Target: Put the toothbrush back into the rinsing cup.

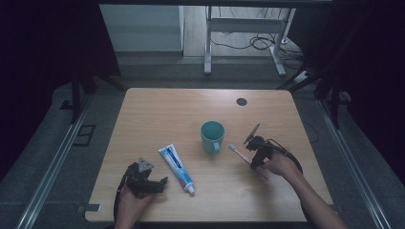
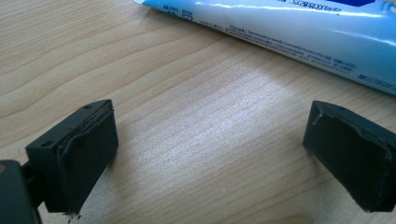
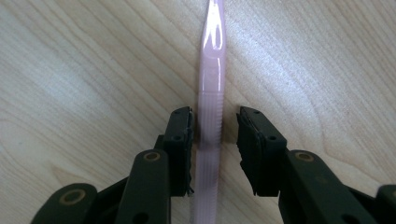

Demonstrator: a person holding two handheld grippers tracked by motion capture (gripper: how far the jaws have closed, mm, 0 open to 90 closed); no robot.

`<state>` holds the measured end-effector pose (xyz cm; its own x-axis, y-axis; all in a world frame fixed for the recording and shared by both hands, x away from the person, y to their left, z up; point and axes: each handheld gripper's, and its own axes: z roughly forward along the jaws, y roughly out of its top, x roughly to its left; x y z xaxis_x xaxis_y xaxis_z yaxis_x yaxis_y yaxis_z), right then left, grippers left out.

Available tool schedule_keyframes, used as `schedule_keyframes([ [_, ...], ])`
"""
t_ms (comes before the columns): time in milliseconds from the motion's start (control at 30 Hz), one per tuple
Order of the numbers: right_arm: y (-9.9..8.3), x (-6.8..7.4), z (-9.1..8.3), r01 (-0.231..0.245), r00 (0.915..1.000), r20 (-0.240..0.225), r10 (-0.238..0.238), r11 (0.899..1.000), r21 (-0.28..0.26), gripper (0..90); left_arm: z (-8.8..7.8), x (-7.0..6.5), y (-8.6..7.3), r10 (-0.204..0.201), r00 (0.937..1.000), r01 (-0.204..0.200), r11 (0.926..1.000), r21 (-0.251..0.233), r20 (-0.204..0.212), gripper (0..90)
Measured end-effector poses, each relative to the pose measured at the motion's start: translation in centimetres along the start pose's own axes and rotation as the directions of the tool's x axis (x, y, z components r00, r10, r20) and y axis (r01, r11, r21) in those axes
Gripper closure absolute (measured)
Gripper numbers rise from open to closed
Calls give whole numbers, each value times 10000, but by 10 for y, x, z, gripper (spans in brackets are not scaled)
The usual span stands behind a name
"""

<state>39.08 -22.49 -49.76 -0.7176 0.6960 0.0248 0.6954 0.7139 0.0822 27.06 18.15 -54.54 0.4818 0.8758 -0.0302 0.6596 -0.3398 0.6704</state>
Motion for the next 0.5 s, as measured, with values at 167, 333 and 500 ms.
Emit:
schedule_keyframes([
  [167, 6, -1, 2, -85, 10000, 1, 85, 9995, 304, 663, 0, 0, 0, -1, 10000, 1, 10000, 0, 1, 33],
  [333, 10, 0, 3, -16, 9998, 183, 6, 9985, 554, 680, 0, 0, 0, -4, 10000, 4, 10000, -4, 3, 32],
  [500, 14, 3, 3, 2, 9999, 154, -14, 9970, 775, 740, 0, 0, 0, -5, 10000, 5, 10000, -6, 4, 32],
])
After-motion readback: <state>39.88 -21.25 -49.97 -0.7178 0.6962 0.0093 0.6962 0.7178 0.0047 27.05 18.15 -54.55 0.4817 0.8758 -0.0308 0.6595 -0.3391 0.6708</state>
